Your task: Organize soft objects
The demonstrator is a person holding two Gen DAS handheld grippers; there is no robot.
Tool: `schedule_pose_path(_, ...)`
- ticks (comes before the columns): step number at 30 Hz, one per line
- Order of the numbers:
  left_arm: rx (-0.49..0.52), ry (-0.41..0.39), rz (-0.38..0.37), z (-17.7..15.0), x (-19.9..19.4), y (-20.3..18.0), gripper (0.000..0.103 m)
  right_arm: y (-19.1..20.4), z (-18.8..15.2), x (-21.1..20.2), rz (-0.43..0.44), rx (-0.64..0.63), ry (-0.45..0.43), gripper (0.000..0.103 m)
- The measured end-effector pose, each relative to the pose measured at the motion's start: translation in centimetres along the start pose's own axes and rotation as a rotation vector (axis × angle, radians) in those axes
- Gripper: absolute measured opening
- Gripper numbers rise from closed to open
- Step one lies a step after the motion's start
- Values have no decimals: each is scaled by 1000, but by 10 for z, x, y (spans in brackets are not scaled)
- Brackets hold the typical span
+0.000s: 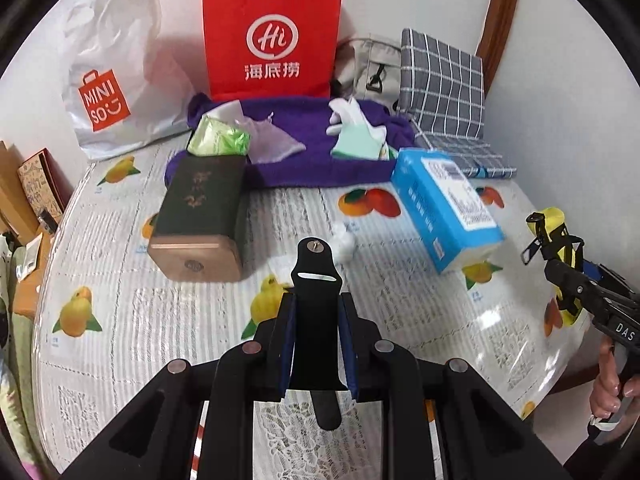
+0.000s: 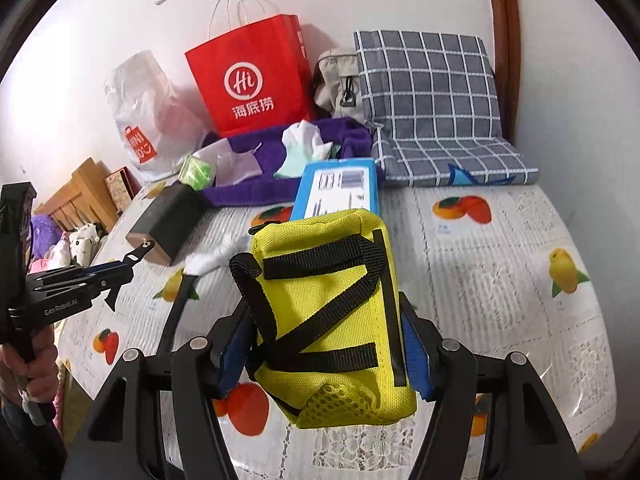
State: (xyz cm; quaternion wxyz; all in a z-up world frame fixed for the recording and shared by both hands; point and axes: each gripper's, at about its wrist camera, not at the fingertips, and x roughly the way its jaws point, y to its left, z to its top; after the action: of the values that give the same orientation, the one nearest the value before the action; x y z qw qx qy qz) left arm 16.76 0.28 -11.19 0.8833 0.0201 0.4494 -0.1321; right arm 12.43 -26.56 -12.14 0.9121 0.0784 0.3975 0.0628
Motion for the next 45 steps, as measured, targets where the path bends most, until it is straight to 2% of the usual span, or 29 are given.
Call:
schedule_pose_path(24,-36,-128,-7,84,-22,25,20,40,91,-4,21,-72,-100,65)
schedule_pose_path(33,-62,-129,4,109,-15,36,20,50,119,11,33,-86,-111,65)
schedule_pose_path(45,-74,-132,24,145,7,48,20,54,158,50,42,-77,-101,65)
